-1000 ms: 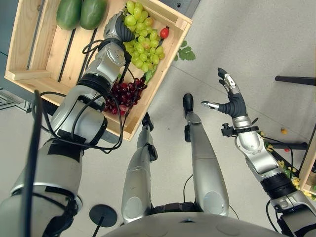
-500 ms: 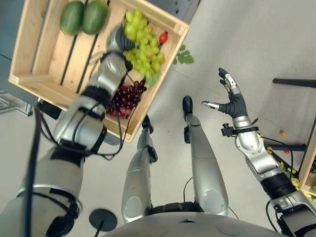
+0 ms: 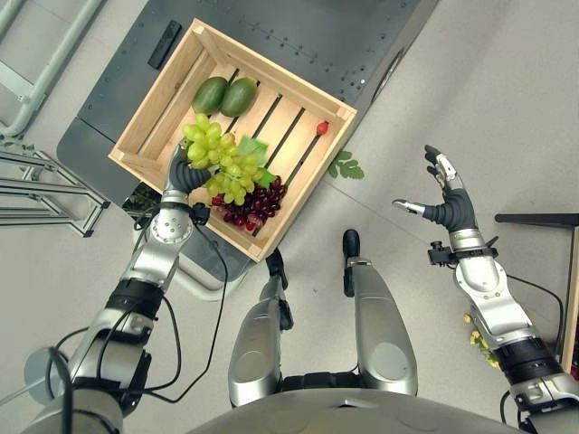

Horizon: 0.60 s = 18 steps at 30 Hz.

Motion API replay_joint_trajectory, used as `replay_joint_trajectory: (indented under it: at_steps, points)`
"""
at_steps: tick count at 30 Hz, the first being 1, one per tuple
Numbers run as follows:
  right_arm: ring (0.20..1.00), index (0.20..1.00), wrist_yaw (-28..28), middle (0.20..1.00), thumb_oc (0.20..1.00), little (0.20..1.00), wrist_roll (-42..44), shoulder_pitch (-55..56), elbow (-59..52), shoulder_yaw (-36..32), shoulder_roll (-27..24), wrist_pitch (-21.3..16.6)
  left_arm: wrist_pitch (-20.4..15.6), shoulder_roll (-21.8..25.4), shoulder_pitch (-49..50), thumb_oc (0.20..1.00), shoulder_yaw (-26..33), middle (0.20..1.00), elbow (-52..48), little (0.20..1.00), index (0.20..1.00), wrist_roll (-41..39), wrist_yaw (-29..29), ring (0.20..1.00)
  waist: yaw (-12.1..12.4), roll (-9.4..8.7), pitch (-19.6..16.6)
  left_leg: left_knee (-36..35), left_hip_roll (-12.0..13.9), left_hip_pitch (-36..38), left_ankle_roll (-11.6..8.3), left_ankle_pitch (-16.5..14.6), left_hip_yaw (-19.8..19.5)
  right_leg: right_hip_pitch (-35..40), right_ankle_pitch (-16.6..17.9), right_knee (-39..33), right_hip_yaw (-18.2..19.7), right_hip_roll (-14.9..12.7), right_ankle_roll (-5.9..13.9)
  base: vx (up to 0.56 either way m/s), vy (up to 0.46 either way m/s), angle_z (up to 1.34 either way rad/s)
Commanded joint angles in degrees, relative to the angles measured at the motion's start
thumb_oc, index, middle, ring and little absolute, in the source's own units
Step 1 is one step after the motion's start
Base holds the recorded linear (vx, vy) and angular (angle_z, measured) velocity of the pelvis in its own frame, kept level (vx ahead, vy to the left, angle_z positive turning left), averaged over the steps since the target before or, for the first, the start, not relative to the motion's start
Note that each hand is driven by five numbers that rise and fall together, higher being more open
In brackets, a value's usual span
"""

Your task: Pick up the fruits from the basket on one side to the basket on the other side

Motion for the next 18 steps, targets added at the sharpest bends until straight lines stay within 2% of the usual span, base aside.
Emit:
replay_joint_trajectory:
  at_steps: [1,3,5,6,8,9,10,12,14,15,16,17,18]
  points:
    - [1.0,1.0,3.6,1.0,1.0,1.0,3.2,2.33,-2.11,-0.45,-0.51,-1.95,-7.2,0.27,1.7,0.2,4.69,0.2,-4.75,0.2,0.2,-1.63,0.44,0.2,0.53,-2.8,-8.4,7.88,-1.71,4.82,0.54,-10.96,-5.93,8.9,4.05,-11.84,2.36,0.89,5.97,0.09,0.057,-0.31]
    - [1.0,1.0,5.75,1.0,1.0,1.0,4.71,1.89,-1.69,0.7,-0.58,-1.56,-7.95,0.4,4.0,0.2,5.86,0.2,-7.8,0.2,0.2,-1.26,-0.03,0.2,2.28,-4.1,-9.78,10.37,-5.14,4.72,0.8,-12.5,-11.94,10.36,4.47,-13.2,4.27,1.32,5.98,0.09,0.037,-0.58]
    - [1.0,1.0,7.46,1.0,1.0,1.0,5.74,2.08,-1.42,1.38,-0.49,-1.14,-8.85,0.47,6.62,0.2,7.54,0.2,-11.76,0.2,0.2,-1.89,-0.73,0.2,3.79,-5.23,-11.12,12.1,-9.19,4.63,1.97,-13.84,-18.94,11.29,5.13,-13.39,6.7,2.13,6.35,0.09,0.041,-0.76]
    - [1.0,1.0,8.49,1.0,1.0,1.0,6.01,2.11,-1.56,1.51,-0.25,-0.91,-9.35,0.53,7.31,0.2,8.34,0.2,-12.91,0.2,0.2,-2.11,-1.06,0.2,3.71,-5.7,-11.99,11.87,-9.86,5.02,2.47,-14.57,-19.79,11.73,5.4,-13.51,7.73,2.46,6.68,0.08,0.1,-0.75]
    - [1.0,1.0,9.96,1.0,1.0,1.0,6.16,3.64,-2.03,0.96,0.0,-0.62,-10.23,1.09,8.16,0.2,8.98,0.2,-15.93,0.2,0.2,-1.94,-2.43,0.2,3.12,-6.19,-14.29,10.18,-8.76,6.63,2.9,-14.82,-17.17,12.55,5.67,-13.83,7.82,2.07,7.6,0.11,0.158,-0.58]
    - [1.0,1.0,11.86,1.0,1.0,1.0,6.6,3.39,-2.55,1.83,-0.01,-0.22,-10.7,2.25,7.02,0.2,8.37,0.2,-19.68,0.2,0.2,-1.96,-3.88,0.2,2.53,-6.89,-15.94,8.8,-8.68,8.12,3.73,-15.01,-15.2,12.96,6.21,-14.05,8.1,1.88,8.41,0.1,0.141,-0.28]
    - [1.0,1.0,11.96,1.0,1.0,1.0,6.67,3.43,-2.63,1.81,0.04,-0.14,-10.6,2.34,7.13,0.2,8.45,0.2,-19.84,0.2,0.2,-2.04,-3.97,0.2,2.89,-7.01,-15.81,8.48,-8.64,8.52,3.79,-14.95,-14.82,13.09,6.23,-14.08,8.48,1.97,8.45,0.03,0.202,-0.38]
    - [1.0,1.0,14.03,1.0,1.0,1.0,7.88,1.28,-3.13,3.92,-0.08,0.67,-11.79,3.87,4.36,0.2,6.08,0.2,-22.77,0.2,0.2,-5.92,-7.23,0.2,2.32,-7.96,-16.76,5.57,-8.72,9.87,4.75,-14.49,-11.34,12.27,8.59,-14.19,9.2,1.39,10.64,-0.07,0.186,-0.71]
    - [1.0,1.0,16.06,1.0,1.0,1.0,11.82,-1.1,-1.98,6.24,0.84,1.79,-11.74,5.35,1.37,0.2,3.12,0.2,-23.67,0.2,0.2,-8.69,-10.61,0.2,2.66,-8.5,-17.44,4.34,-8.72,10.63,4.94,-14.09,-8.85,11.75,9.73,-14.37,8.66,0.74,11.54,-0.06,0.122,-0.98]
    - [1.0,1.0,17.72,1.0,1.0,1.0,14.79,-2.59,-1.68,7.6,1.65,2.61,-12.0,6.68,-0.48,0.2,1.31,0.2,-24.34,0.2,0.2,-8.97,-11.92,0.2,2.88,-9.02,-17.2,3.99,-8.64,11.04,4.98,-13.89,-7.52,11.17,10.9,-13.52,7.21,0.21,12.15,-0.1,0.075,-1.06]
    - [1.0,1.0,18.74,1.0,1.0,1.0,16.37,-4.06,-2.25,8.82,2.3,3.07,-11.88,7.4,-1.87,0.2,-0.19,0.2,-25.15,0.2,0.2,-9.32,-13.0,0.2,4.3,-8.62,-16.88,4.16,-7.47,11.35,4.92,-14.08,-5.94,10.63,9.49,-11.63,0.69,-2.0,12.09,-0.1,0.045,-0.81]
    - [1.0,1.0,18.78,1.0,1.0,1.0,16.42,-4.15,-2.24,8.74,2.34,3.09,-11.89,7.46,-2.04,0.2,-0.24,0.2,-25.09,0.2,0.2,-9.35,-13.01,0.2,4.27,-8.78,-16.82,4.15,-7.6,11.18,4.9,-13.82,-5.98,10.48,9.66,-11.62,0.68,-2.13,12.06,-0.16,0.035,-1.13]
    - [1.0,1.0,19.5,1.0,1.0,1.0,17.59,-7.98,-1.22,11.22,3.36,3.74,-11.03,8.53,-3.16,0.2,-1.34,0.2,-25.69,0.2,0.2,-9.19,-15.26,0.2,6.86,-7.55,-17.32,4.22,-5.72,11.19,4.73,-13.12,-2.85,12.47,7.67,-8.79,-12.1,-8.38,10.19,-0.15,0.013,-1.13]
